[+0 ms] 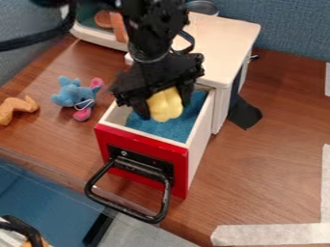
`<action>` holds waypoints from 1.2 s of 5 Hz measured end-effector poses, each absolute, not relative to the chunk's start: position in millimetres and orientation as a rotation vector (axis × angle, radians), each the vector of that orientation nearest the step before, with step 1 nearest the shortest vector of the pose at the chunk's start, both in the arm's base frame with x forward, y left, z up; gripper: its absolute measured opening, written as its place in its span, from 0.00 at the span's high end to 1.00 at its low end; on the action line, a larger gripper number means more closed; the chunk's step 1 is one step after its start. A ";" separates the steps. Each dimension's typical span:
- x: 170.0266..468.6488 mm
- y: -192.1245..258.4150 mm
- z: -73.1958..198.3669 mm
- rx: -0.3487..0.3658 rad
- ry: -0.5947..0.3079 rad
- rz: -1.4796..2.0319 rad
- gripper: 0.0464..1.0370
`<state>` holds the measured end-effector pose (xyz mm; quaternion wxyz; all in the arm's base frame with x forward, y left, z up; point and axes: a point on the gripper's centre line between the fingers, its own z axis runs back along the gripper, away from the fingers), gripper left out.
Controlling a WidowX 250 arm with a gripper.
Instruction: Put the yellow thing in the drawer
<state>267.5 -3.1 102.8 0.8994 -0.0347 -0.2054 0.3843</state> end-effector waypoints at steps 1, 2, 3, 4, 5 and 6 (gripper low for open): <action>268.8 -3.2 94.5 -0.068 -0.418 0.798 0.20; 269.6 -3.7 92.5 -0.072 -0.420 0.796 0.03; 268.3 1.8 92.5 -0.053 -0.418 0.790 0.03; 262.1 4.9 104.2 -0.068 -0.430 0.803 0.04; 249.2 12.9 124.0 -0.083 -0.449 0.812 0.04; 230.4 16.8 134.6 -0.078 -0.429 0.796 0.04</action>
